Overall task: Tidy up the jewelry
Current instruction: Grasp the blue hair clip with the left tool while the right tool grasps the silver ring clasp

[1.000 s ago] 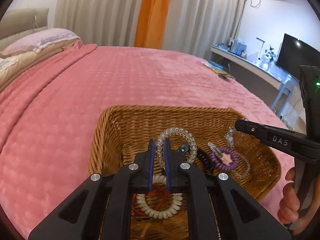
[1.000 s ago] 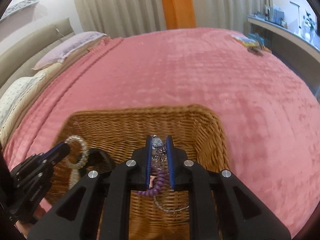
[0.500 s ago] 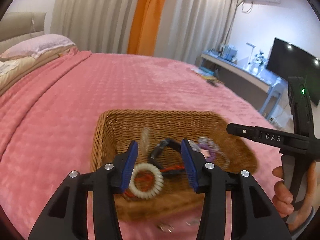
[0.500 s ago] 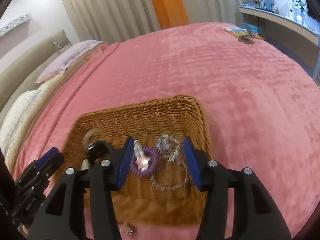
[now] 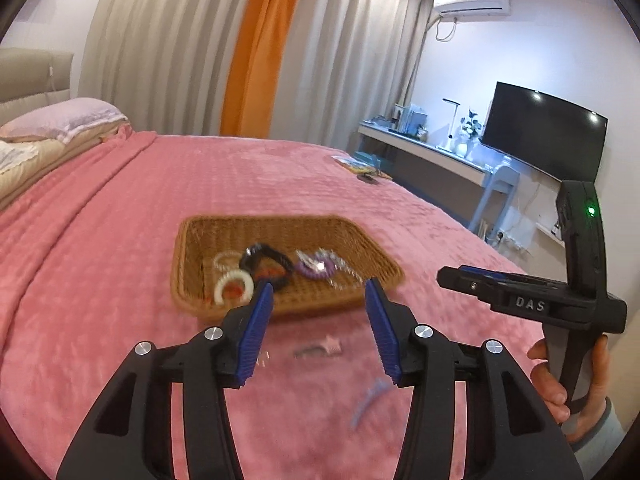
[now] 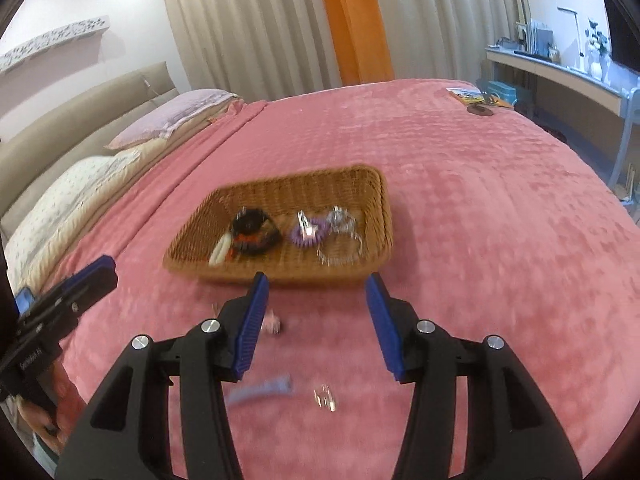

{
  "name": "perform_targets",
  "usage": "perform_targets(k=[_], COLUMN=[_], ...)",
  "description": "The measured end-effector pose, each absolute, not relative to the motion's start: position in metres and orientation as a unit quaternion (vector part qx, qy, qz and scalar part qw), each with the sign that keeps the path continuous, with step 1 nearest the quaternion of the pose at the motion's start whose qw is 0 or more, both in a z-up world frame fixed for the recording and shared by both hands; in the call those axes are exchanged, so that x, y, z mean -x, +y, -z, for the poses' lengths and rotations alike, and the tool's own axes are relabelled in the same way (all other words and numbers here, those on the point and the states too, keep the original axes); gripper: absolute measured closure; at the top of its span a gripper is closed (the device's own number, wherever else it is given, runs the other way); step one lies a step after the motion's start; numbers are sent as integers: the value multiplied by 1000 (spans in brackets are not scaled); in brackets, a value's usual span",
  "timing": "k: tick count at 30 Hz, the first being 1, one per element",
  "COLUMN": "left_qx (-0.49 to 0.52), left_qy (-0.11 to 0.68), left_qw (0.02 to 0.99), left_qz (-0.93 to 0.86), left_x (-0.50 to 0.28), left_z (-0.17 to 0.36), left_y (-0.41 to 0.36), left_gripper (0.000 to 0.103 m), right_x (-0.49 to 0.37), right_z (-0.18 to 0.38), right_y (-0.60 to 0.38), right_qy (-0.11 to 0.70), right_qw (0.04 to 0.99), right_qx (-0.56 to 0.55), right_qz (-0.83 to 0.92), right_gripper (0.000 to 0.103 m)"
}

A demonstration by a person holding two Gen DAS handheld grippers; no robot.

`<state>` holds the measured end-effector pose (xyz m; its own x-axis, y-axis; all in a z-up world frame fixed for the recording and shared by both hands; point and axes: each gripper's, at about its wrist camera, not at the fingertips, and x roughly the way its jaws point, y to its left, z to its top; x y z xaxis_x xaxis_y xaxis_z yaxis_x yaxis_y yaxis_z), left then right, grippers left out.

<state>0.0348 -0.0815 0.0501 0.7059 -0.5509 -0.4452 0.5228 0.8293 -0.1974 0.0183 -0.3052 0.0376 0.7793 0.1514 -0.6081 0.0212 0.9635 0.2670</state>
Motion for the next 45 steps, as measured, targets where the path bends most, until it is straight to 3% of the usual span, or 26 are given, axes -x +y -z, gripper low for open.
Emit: perform_targets(k=[17,20,23,36,39,41,45], left_qx=[20,6,-13,-69,-58,-49,-40], left_qy=[377,383,391,417,422,424,421], left_qw=[869,863,855,840,839,839,850], left_qz=[318,329,341,342,338,338,314], left_x=[-40,-40,-42,-53,-57,-59,-58], left_z=[44,48,52,70,72,72,70], left_y=[-93,-101,-111,-150,-149,-147,-141], left_gripper=[56,56,56,64,72,96,97], right_x=[0,-3,-7,-12,-14,-13,-10], right_z=[44,51,55,59,62,61,61], right_y=[-291,-287,-284,-304,-293,-287,-277], right_qy=[400,410,417,423,431,429,427], right_qw=[908,905,902,891,891,894,897], right_qx=[-107,-98,-93,-142,-115,-99,-75], right_qz=[-57,-55,-58,-84,-85,-81,-84], right_gripper=[56,66,68,68,67,67,67])
